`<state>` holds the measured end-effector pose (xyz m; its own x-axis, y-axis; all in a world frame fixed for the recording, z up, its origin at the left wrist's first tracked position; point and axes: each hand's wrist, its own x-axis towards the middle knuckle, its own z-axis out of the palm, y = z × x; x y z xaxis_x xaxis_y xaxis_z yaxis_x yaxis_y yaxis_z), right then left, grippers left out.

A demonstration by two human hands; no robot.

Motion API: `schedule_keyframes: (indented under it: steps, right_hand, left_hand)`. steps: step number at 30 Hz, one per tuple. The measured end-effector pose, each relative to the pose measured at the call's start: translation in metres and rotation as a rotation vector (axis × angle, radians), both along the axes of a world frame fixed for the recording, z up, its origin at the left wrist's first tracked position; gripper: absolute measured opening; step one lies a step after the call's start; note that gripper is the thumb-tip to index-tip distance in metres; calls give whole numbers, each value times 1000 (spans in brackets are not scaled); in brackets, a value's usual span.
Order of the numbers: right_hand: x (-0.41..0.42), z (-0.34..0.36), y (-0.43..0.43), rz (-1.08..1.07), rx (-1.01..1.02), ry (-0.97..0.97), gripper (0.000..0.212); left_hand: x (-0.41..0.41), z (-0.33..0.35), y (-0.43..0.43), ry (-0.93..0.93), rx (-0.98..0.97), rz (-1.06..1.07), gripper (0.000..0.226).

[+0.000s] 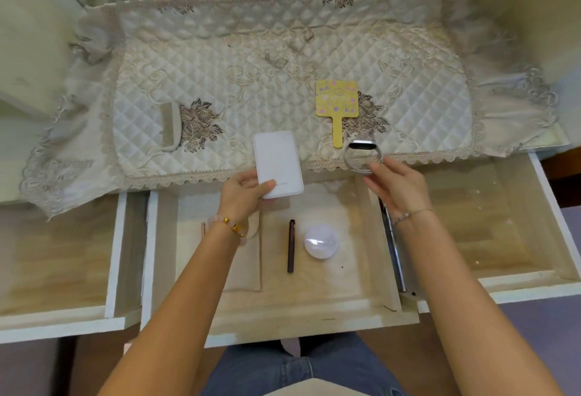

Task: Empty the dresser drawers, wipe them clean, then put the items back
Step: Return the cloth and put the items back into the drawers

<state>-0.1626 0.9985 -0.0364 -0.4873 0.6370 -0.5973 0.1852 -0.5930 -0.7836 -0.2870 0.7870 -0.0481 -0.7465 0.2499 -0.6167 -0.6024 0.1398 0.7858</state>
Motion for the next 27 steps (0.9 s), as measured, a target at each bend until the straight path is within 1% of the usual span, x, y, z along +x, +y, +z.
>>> schedule_keyframes:
  steps: [3, 5, 7, 10, 14, 17, 21, 25, 27]
  right_hand:
    - [5, -3, -26, 88, -18, 33, 33]
    - [6, -6, -44, 138, -42, 46, 35]
    - [5, -10, -62, 197, -62, 43, 35]
    - [2, -12, -90, 288, -81, 42, 34]
    - [-5, -9, -128, 389, -84, 24, 35]
    - [-11, -8, -160, 432, -73, 16, 34]
    - [-21, -9, -207, 475, -64, 5, 34]
    - [-28, -9, -272, 479, -48, 10, 31]
    - [-31, -11, -308, 481, -38, 3, 32]
  left_hand:
    - [21, 5, -27, -31, 18, 57, 26]
    - [35, 7, -45, -32, 25, 105, 30]
    - [46, 8, -63, -30, 24, 155, 30]
    - [62, 9, -92, -36, 27, 218, 26]
    - [75, 10, -132, -34, 22, 280, 28]
    - [79, 10, -166, -44, 45, 333, 32]
    - [77, 6, -220, -34, 82, 385, 28]
    - [65, 3, -279, -27, 105, 397, 27]
    - [56, 1, -310, -27, 109, 367, 30]
